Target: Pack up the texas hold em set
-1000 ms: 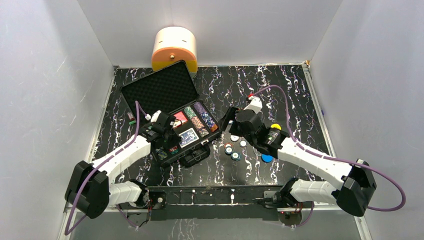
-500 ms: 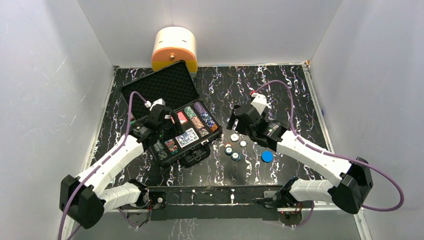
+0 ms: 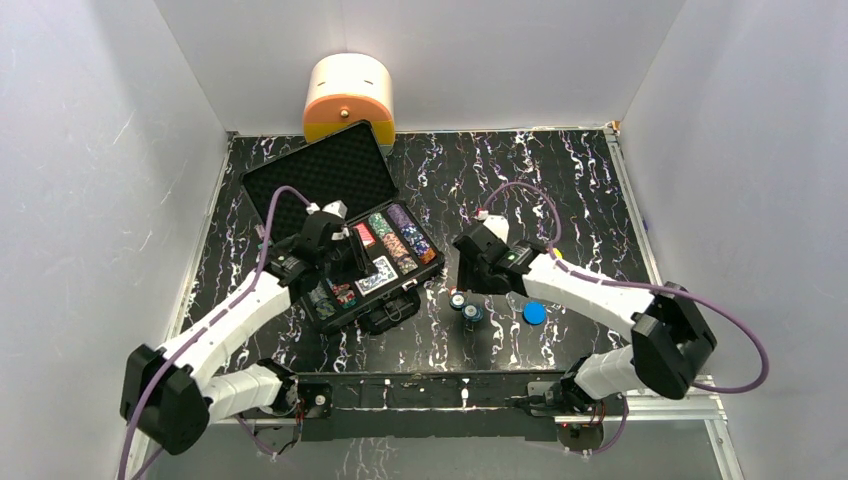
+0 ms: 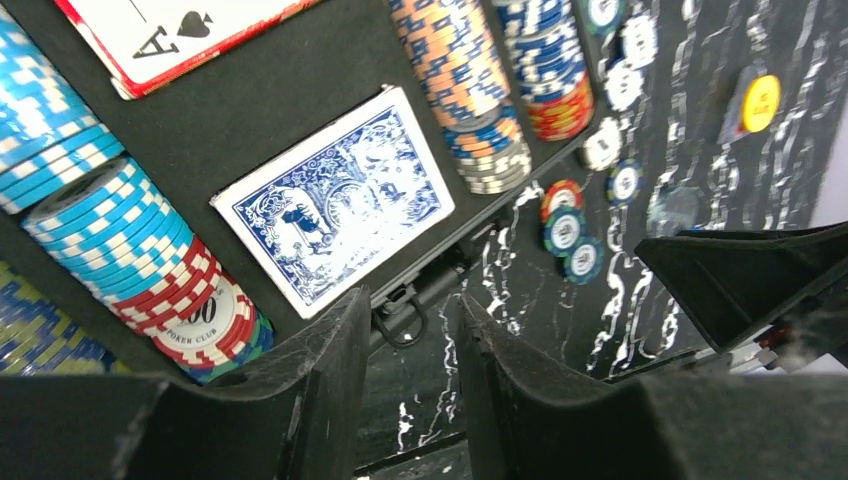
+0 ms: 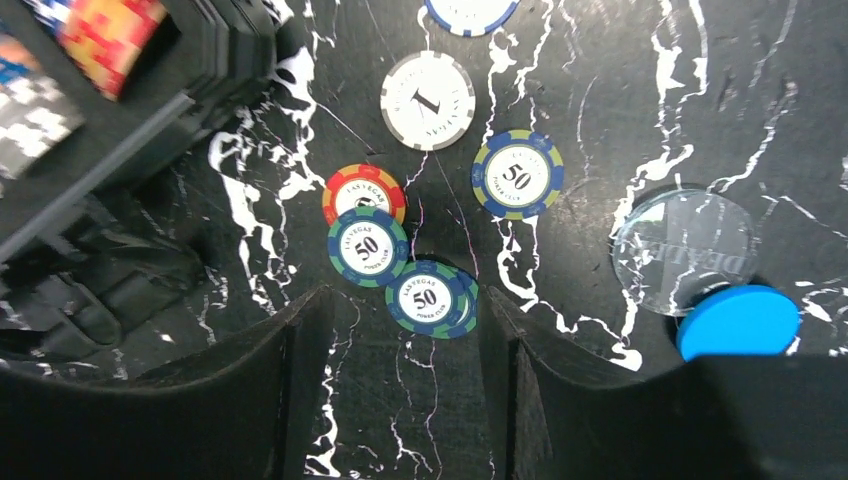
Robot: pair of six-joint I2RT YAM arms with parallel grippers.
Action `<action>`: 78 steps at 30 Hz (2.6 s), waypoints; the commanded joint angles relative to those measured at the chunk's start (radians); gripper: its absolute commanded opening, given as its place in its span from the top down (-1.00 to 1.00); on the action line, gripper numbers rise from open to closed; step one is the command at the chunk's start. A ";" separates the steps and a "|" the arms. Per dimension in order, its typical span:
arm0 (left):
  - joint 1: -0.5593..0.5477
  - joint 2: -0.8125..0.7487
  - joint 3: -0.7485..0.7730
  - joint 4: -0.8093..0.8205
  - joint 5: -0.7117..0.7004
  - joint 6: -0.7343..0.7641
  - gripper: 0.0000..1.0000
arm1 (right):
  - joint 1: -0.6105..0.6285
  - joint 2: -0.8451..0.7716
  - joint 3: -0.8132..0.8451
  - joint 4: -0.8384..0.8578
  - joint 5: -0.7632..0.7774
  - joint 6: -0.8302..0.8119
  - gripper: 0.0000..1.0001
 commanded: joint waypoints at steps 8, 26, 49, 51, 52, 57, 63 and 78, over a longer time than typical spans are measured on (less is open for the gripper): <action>-0.001 0.160 -0.055 0.042 0.007 0.051 0.38 | -0.005 0.151 -0.007 0.148 0.055 -0.002 -0.30; 0.000 0.146 -0.002 0.029 -0.037 0.070 0.14 | -0.079 0.291 0.047 0.225 0.095 -0.039 -0.48; 0.000 0.034 0.019 0.059 0.065 0.099 -0.89 | -0.104 0.284 0.149 0.143 -0.032 -0.133 0.24; -0.001 0.038 0.018 0.080 0.118 0.102 -0.97 | -0.104 0.228 0.142 0.162 -0.082 -0.110 0.24; 0.000 0.043 0.019 0.090 0.138 0.101 -0.97 | -0.107 0.204 0.136 0.182 -0.134 -0.097 0.24; -0.001 0.053 0.017 0.158 0.197 0.081 -0.97 | -0.109 0.112 0.114 0.255 -0.310 0.014 0.24; -0.012 0.046 -0.072 0.387 0.370 0.016 -0.80 | -0.110 0.048 0.085 0.318 -0.382 0.197 0.22; -0.108 0.148 -0.153 0.733 0.347 -0.175 -0.11 | -0.108 -0.109 -0.093 0.462 -0.344 0.575 0.19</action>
